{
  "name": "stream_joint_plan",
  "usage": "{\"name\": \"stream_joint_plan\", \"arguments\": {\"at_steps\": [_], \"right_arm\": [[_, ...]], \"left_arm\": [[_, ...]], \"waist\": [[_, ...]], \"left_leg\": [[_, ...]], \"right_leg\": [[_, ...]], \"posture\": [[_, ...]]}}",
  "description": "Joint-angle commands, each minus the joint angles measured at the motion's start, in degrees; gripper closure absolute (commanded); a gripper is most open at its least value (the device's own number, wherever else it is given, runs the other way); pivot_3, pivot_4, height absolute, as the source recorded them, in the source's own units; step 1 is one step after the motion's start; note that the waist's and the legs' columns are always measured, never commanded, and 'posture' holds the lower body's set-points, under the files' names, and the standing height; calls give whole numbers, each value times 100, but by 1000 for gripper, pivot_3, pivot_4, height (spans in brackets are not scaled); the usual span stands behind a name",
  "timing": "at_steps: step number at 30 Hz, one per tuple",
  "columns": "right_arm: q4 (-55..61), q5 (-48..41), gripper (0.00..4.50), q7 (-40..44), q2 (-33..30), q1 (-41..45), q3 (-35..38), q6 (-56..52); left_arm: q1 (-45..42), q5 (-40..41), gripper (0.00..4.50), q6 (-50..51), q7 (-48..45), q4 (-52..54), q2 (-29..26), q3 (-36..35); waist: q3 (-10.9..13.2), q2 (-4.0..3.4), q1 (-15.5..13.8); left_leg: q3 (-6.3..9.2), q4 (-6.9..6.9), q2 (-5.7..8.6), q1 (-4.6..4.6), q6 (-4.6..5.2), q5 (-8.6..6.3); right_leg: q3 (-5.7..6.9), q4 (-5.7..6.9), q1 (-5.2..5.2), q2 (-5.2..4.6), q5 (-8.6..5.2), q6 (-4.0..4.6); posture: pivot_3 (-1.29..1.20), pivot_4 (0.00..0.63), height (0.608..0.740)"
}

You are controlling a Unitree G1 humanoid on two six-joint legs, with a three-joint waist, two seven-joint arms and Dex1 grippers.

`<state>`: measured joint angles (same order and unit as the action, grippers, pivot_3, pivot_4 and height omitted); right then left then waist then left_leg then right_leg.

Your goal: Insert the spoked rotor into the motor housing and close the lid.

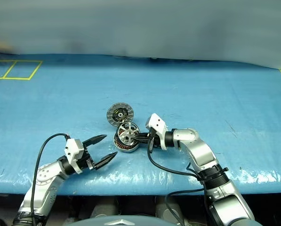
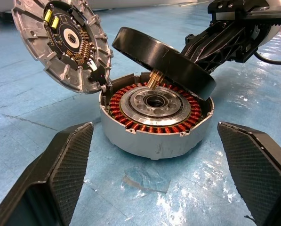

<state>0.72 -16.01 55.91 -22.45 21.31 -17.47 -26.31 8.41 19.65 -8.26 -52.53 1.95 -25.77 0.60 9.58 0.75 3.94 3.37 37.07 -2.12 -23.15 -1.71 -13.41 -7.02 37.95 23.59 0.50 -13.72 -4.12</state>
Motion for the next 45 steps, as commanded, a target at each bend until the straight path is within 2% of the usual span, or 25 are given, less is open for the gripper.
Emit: {"name": "stream_joint_plan", "arguments": {"at_steps": [1, 5, 16, 19, 22, 24, 25, 37, 41, 45], "right_arm": [[104, 0, 4223, -2, 41, 33, 5, 67], [137, -24, 3101, 8, 60, 14, 41, 141], [235, -306, 3101, 49, 192, 14, 157, 64], [54, -323, 3101, -98, 399, 67, 199, 74], [-266, -194, 3702, -314, 673, 154, 154, 140], [-373, -13, 4386, -362, 742, 186, -6, 232], [-401, 54, 4451, -375, 766, 196, -61, 264], [-514, 1174, 4451, -481, 494, 168, -856, 862], [-371, 717, 4451, -474, 723, 81, -496, 795], [36, -117, 4451, -395, 983, 62, 151, 606]], "left_arm": [[22, 0, 0, -124, 0, 1, 16, -40], [44, -12, 0, -113, 4, 20, 12, -53], [87, 4, 0, -104, -2, 51, 10, -70], [106, 17, 0, -109, 15, 67, 15, -95], [135, 9, 0, -126, 56, 79, 16, -128], [156, 17, 0, -124, 65, 89, 14, -136], [164, 20, 0, -124, 70, 94, 14, -139], [249, 27, 0, -147, 154, 127, 16, -158], [255, 31, 0, -157, 154, 122, 18, -163], [232, 39, 0, -140, 204, 102, 25, -211]], "waist": [[0, 0, 2], [0, 0, 1], [0, 0, 2], [0, 0, 3], [0, -1, 11], [0, -1, 9], [0, -1, 9], [-4, -2, 22], [-5, -1, 26], [-2, -3, 29]], "left_leg": [[0, 0, 0, 0, 0, 0], [0, 0, 0, 0, 0, 0], [0, 0, 0, 0, 0, 0], [0, -1, 0, 0, 0, 0], [0, -1, -1, 0, 0, 0], [0, 0, -1, 1, 0, 0], [0, 0, 0, 1, 0, 0], [-2, -1, -1, 17, 0, 0], [-2, 0, -2, 26, -2, 1], [-2, -1, -1, 19, -2, 1]], "right_leg": [[0, 0, 0, 0, 0, 0], [0, 0, 0, 0, 0, 0], [0, 1, 0, 0, 0, 0], [0, 1, 0, 0, 0, 0], [0, 3, 1, 1, 0, 0], [0, 5, 2, 1, 0, 0], [0, 4, 1, 0, 0, 1], [0, 6, -9, 0, -5, 9], [0, 9, -18, 0, -14, 25], [-1, 9, -11, 0, -14, 25]], "posture": [[0, 150, 740], [0, 150, 740], [0, 150, 740], [0, 150, 740], [0, 150, 740], [0, 150, 740], [0, 150, 740], [0, 150, 740], [0, 150, 740], [0, 150, 740]]}}
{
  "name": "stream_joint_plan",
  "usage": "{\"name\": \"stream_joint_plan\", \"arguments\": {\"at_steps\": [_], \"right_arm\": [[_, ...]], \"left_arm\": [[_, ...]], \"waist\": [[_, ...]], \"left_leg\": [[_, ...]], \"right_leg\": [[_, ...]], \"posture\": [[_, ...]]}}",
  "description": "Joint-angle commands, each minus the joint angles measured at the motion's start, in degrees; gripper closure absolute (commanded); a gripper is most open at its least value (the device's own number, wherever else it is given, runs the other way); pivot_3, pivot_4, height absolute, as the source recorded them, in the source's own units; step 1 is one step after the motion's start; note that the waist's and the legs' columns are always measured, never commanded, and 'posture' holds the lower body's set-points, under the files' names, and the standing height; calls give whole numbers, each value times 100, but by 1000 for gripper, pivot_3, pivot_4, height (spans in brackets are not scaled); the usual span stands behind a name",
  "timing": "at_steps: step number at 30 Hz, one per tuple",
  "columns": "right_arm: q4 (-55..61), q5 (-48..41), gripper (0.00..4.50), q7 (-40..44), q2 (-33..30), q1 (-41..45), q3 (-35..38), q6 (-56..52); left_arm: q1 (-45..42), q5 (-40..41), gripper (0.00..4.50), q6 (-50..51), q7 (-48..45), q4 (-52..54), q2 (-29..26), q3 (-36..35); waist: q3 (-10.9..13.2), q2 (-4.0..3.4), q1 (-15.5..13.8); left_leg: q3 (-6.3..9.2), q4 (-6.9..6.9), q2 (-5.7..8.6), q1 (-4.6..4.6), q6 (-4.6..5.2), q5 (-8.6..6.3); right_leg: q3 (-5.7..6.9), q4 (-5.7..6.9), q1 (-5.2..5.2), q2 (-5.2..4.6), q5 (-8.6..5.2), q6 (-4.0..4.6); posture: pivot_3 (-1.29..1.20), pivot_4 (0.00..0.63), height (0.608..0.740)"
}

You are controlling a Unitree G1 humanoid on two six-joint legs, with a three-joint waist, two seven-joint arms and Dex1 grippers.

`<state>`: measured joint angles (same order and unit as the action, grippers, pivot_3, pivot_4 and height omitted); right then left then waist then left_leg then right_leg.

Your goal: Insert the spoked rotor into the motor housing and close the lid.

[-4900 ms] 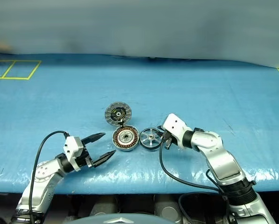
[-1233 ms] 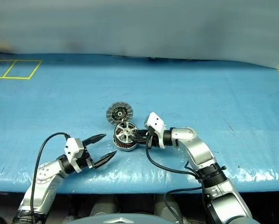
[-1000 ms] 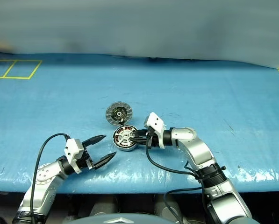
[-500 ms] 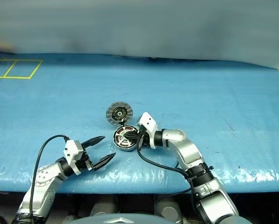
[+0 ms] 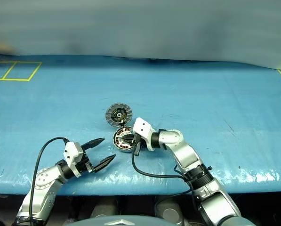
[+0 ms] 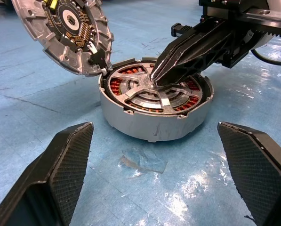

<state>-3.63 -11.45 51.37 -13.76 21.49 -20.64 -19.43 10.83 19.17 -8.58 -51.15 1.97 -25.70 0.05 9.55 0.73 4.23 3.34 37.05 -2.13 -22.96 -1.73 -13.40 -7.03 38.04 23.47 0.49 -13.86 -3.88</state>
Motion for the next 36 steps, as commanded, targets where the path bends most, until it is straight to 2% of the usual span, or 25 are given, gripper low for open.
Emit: {"name": "stream_joint_plan", "arguments": {"at_steps": [1, 9, 12, 22, 27, 36], "right_arm": [[555, -709, 4451, 42, 134, 45, 590, -118], [1006, -982, 4451, 5, -233, -286, 1011, -207], [1019, -929, 4500, 192, -512, -611, 931, -198], [1299, -1015, 4500, 137, -747, -1198, 1091, -132], [1442, -1057, 4500, 52, -771, -1332, 1141, -160], [1636, -1070, 4500, -100, -846, -1493, 1192, -186]], "left_arm": [[-20, 115, 0, -84, 96, 97, 27, -194], [-283, 476, 0, 456, 597, 35, 126, -695], [-648, 528, 610, 750, 589, -282, 67, -754], [-2509, 59, 3930, 1005, 864, -1813, 108, -673], [-3638, -25, 3930, 1105, 649, -2861, 308, -520], [-5256, 352, 3930, 1582, -1025, -4522, 745, -492]], "waist": [[1, -2, 2], [1, -1, -28], [1, -1, -47], [2, 0, -39], [2, 2, -45], [3, 4, -26]], "left_leg": [[0, 0, 0, -4, 0, 0], [3, -1, 0, -8, 0, 0], [5, -2, 3, -8, 0, 0], [9, 2, 4, -9, -2, 1], [11, 1, 7, -20, -2, 1], [25, 11, 11, -52, -2, 2]], "right_leg": [[0, 0, 4, 0, 1, -1], [2, -2, 5, 0, 11, -20], [3, -4, 3, -1, 11, -21], [3, -3, 1, 4, 18, -33], [4, -12, 5, 3, 23, -42], [13, -19, 23, 4, 30, -51]], "posture": [[0, 150, 740], [0, 150, 740], [0, 150, 740], [0, 150, 740], [0, 150, 740], [0, 150, 740]]}}
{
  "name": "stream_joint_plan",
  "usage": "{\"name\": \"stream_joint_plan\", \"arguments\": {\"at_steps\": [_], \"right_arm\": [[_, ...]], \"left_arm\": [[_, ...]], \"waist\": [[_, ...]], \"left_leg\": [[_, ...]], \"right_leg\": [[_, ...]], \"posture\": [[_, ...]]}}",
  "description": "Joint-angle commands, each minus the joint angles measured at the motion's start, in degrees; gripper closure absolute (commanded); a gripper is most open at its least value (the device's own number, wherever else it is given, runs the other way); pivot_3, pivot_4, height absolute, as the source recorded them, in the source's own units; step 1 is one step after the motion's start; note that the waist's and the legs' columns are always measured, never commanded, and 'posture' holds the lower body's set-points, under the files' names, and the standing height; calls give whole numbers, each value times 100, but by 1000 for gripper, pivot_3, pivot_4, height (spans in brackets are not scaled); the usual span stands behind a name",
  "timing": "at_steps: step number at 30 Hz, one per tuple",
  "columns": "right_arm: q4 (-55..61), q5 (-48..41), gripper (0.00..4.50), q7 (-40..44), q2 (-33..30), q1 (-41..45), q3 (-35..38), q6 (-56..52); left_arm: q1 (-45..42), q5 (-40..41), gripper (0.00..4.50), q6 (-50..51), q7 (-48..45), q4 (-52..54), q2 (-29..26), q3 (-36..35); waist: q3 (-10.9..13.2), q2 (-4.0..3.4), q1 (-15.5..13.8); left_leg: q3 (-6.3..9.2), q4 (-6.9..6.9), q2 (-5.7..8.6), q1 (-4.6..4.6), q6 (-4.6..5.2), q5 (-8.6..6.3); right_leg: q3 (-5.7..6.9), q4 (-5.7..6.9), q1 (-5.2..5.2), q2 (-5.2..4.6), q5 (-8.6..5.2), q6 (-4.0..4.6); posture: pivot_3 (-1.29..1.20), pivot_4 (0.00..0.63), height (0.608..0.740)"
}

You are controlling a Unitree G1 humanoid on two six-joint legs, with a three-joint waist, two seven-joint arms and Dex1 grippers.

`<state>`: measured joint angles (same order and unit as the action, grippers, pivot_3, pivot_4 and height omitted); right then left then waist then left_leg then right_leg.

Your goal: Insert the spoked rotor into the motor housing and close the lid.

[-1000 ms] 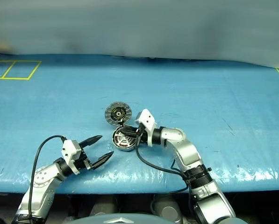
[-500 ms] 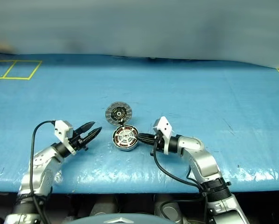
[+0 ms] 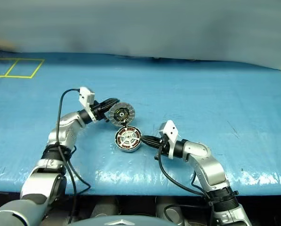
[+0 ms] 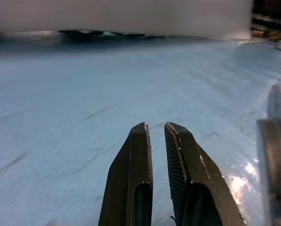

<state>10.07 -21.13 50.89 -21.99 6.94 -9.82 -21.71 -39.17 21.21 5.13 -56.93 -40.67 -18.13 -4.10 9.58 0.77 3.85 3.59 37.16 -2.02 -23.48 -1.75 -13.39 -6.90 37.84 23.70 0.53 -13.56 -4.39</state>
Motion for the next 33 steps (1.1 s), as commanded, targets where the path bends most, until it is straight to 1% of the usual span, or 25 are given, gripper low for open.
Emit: {"name": "stream_joint_plan", "arguments": {"at_steps": [1, 6, 11, 15, 24, 33], "right_arm": [[290, -98, 4500, -84, -31, -61, 129, 48], [474, -121, 4500, -276, -74, -255, 267, 57], [553, -131, 4500, -368, -102, -378, 338, 43], [518, -121, 4500, -447, -123, -394, 399, 46], [334, -52, 4500, -487, -120, -195, 388, 75], [181, 3, 4500, -481, -53, 9, 329, 159]], "left_arm": [[-372, 145, 3930, 368, -660, -373, -14, -23], [-725, -81, 3930, 827, -1564, -625, -41, 352], [-680, -18, 3930, 1204, -2166, -339, -63, 481], [-460, 10, 3930, 1552, -2522, 88, -144, 597], [216, -241, 3930, 1864, -2736, 784, -529, 1026], [801, -452, 3930, 1834, -2546, 1299, -768, 1289]], "waist": [[0, 0, 23], [0, 0, 9], [0, 0, 3], [0, 0, 9], [0, 0, 2], [-1, -1, -14]], "left_leg": [[1, -1, -1, 0, 0, 0], [7, 0, 1, -5, 0, 0], [8, 2, 2, -7, 0, 0], [8, 5, 1, -7, 0, 0], [8, 9, -1, -4, 0, 1], [7, 13, -2, 0, 0, 1]], "right_leg": [[0, 1, 2, 2, 0, 1], [2, 2, 3, 1, -1, 2], [3, 3, 4, 0, -1, 2], [2, 5, 3, 1, -1, 2], [2, 10, 3, 1, -1, 2], [2, 13, -2, 1, -1, 2]], "posture": [[0, 150, 740], [0, 150, 740], [0, 150, 740], [0, 150, 740], [0, 150, 740], [0, 150, 740]]}}
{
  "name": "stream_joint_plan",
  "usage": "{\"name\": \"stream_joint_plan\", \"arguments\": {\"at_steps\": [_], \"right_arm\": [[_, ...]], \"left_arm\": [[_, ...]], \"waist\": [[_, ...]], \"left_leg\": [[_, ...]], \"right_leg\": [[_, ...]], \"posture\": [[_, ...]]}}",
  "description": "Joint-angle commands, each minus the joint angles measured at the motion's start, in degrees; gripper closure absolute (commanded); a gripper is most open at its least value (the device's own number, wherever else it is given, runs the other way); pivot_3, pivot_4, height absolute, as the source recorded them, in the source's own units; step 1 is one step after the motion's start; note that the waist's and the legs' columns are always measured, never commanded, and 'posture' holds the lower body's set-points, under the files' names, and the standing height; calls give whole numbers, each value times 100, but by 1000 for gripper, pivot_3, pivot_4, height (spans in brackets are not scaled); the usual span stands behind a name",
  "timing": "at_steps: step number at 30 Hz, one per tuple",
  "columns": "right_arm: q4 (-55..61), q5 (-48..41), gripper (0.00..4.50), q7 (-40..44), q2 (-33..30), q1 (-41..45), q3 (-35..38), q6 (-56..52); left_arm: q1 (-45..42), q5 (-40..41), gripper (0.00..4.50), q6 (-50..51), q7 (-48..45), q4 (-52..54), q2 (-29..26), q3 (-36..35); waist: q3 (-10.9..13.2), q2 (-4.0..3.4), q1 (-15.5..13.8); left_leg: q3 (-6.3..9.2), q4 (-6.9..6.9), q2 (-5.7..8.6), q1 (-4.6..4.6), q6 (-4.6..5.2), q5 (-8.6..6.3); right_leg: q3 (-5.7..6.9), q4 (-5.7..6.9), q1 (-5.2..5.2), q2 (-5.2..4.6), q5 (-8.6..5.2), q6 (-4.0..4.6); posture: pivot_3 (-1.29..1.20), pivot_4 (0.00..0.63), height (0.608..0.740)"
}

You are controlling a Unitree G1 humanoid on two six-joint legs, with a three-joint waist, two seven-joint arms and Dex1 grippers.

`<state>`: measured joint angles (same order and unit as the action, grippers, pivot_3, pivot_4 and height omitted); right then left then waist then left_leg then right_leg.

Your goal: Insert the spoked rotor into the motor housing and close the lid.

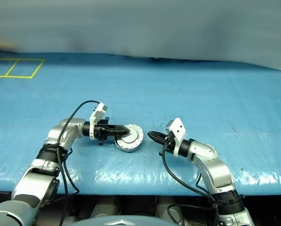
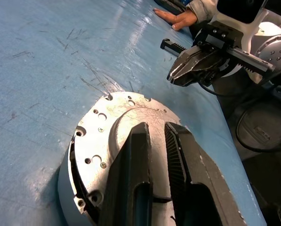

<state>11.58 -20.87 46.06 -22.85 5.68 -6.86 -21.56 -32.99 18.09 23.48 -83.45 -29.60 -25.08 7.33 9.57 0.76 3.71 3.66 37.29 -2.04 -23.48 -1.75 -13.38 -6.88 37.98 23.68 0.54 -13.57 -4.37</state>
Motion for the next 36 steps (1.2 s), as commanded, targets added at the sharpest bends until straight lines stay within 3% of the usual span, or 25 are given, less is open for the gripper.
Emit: {"name": "stream_joint_plan", "arguments": {"at_steps": [1, 15, 21, 33, 34, 36], "right_arm": [[17, -21, 4500, 4, 47, 156, 25, 149], [-198, 156, 4500, -139, 520, 466, -274, 447], [-477, 497, 4500, -2, 544, 672, -709, 571], [-830, 939, 586, 67, 569, 966, -1028, 882], [-863, 983, 309, 80, 561, 991, -1072, 885], [-916, 1031, 309, 87, 565, 1018, -1116, 898]], "left_arm": [[233, -156, 3930, -6, 135, 229, -90, 156], [1348, 502, 3930, -1675, 980, 1594, 103, -1001], [2518, 632, 3930, -2028, 1624, 2778, 160, -1282], [3894, 554, 3957, -3062, 2334, 3460, 409, -1373], [3956, 542, 3957, -3130, 2335, 3447, 408, -1353], [4029, 579, 3957, -3191, 2352, 3431, 421, -1323]], "waist": [[-1, -1, 0], [-5, -5, -4], [-4, -6, 7], [-4, -6, 8], [-4, -6, 8], [-4, -6, 4]], "left_leg": [[0, 0, 0, 0, 0, 0], [-6, 1, -4, 12, -1, 1], [-11, -4, -3, 11, -1, 0], [-15, 1, -5, 16, -5, 3], [-15, 1, -6, 17, -4, 3], [-15, 0, -6, 16, -5, 3]], "right_leg": [[0, 0, -1, 0, 0, 0], [-3, 7, -5, -1, 1, 2], [-5, 0, -3, -6, 3, 7], [-6, 4, -5, -4, 2, 6], [-6, 4, -5, -3, 0, 9], [-5, 4, -6, -3, -10, 26]], "posture": [[0, 150, 740], [0, 150, 740], [0, 150, 740], [0, 150, 740], [0, 150, 740], [0, 150, 740]]}}
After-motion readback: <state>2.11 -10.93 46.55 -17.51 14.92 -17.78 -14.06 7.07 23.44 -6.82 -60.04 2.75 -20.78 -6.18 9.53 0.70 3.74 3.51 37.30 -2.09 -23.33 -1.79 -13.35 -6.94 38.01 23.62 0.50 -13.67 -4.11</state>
